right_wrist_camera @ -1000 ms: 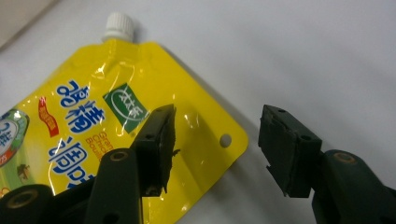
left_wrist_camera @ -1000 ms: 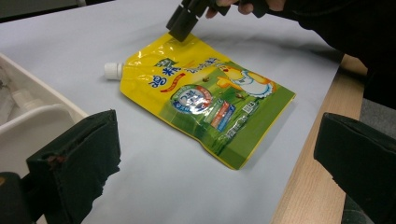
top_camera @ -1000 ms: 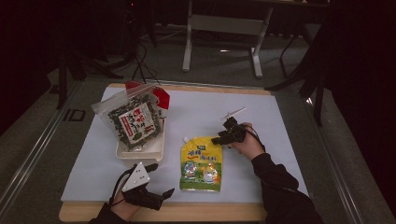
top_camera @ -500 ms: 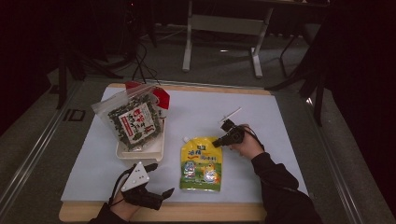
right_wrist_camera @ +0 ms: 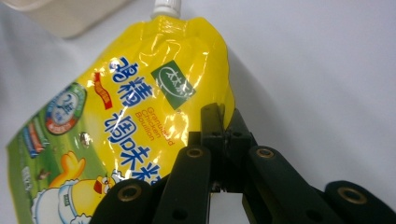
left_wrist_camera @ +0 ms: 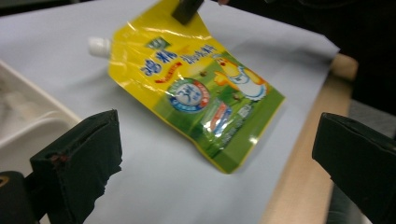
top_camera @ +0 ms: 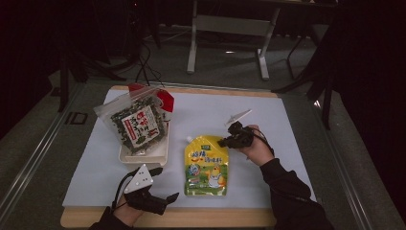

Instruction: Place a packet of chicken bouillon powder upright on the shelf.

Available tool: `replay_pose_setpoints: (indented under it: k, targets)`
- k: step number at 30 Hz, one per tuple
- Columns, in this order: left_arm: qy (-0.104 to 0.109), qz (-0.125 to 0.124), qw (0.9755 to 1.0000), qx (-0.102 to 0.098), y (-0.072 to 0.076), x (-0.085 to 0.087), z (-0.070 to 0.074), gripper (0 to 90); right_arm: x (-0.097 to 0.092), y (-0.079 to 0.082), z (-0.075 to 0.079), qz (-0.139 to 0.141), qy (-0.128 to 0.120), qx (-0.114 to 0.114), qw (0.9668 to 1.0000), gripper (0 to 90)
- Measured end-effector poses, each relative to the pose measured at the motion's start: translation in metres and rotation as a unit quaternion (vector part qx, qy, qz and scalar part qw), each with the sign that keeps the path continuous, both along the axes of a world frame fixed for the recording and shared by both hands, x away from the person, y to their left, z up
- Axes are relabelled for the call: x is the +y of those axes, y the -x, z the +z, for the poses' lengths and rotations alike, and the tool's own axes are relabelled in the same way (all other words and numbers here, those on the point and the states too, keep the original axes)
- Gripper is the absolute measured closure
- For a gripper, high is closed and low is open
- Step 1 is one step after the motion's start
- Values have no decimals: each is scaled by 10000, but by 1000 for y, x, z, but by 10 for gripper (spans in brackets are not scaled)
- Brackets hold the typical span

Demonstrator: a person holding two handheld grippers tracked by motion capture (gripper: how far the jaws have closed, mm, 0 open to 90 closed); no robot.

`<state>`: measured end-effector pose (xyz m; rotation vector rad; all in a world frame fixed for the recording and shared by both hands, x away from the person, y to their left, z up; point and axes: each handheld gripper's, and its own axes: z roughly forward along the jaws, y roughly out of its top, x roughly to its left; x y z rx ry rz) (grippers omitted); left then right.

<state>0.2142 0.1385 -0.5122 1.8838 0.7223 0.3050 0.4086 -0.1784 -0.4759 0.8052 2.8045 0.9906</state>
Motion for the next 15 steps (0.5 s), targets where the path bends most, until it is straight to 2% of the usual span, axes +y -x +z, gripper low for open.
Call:
replay_pose_setpoints:
  k: [8, 15]
  targets:
    - [-70, -104, 9999, 89, -9, -9, 4, 26, -3, 26, 34, 239, -224, -431, 9985, 900]
    - [-25, -53, 9999, 123, -19, -13, 8, 26, -7, 51, 55, 525, -382, -753, 9950, 900]
